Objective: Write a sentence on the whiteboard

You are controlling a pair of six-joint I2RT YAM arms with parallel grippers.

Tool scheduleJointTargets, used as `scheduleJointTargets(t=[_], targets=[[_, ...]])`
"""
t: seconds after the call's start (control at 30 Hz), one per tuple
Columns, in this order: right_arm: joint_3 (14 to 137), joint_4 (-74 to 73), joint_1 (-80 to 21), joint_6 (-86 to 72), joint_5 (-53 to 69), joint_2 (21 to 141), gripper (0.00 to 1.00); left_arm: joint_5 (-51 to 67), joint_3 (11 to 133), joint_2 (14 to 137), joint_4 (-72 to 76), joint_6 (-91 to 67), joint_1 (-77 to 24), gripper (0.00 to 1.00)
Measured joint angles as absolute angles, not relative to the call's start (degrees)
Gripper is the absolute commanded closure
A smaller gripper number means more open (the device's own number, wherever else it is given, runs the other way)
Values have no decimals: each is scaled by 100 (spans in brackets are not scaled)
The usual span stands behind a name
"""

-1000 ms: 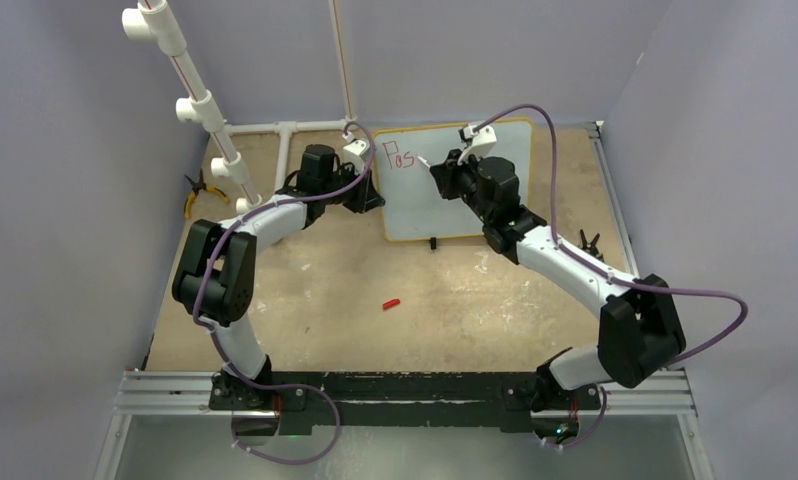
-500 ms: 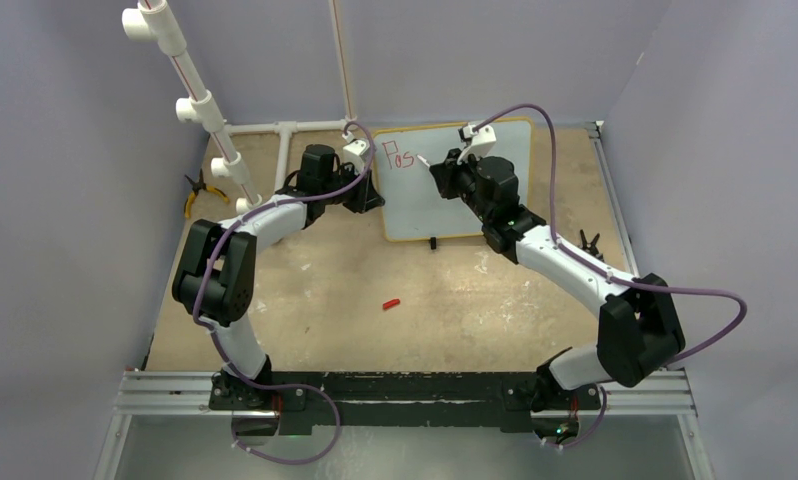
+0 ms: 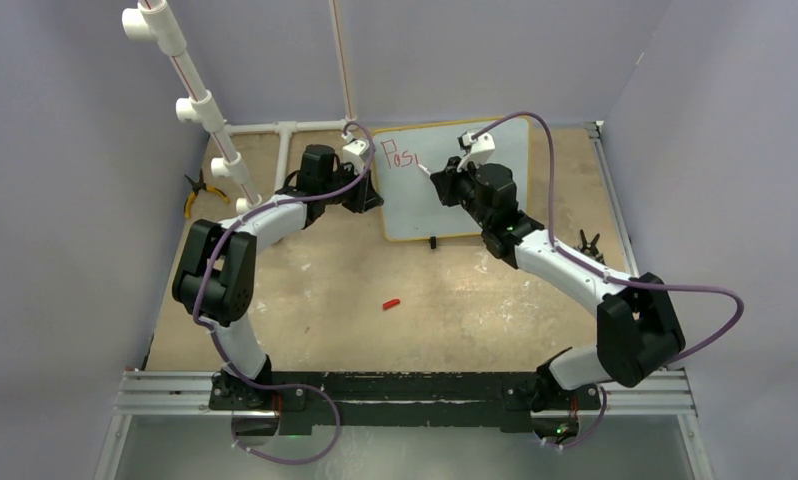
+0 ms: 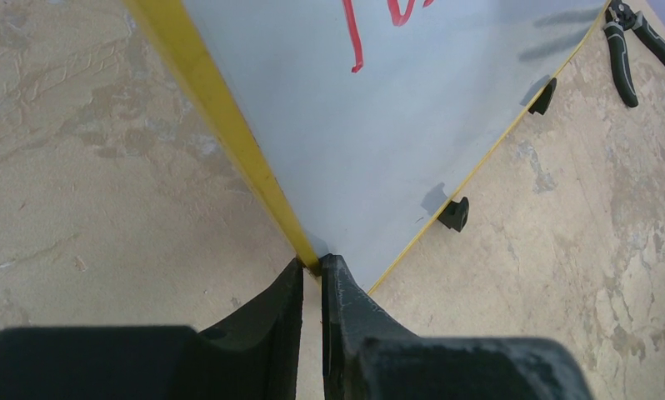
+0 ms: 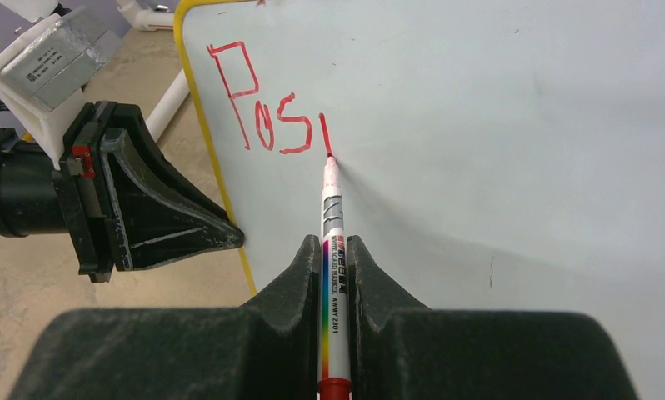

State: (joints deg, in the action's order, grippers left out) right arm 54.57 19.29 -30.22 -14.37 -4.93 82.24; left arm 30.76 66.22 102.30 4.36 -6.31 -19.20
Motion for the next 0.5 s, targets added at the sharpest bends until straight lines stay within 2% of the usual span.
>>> scheduleJointTargets(t=[0.5], targets=[[5465,2112,-3006,-1433,-301,7915,100,3129,6624,10221,408,-633,-1920,100]])
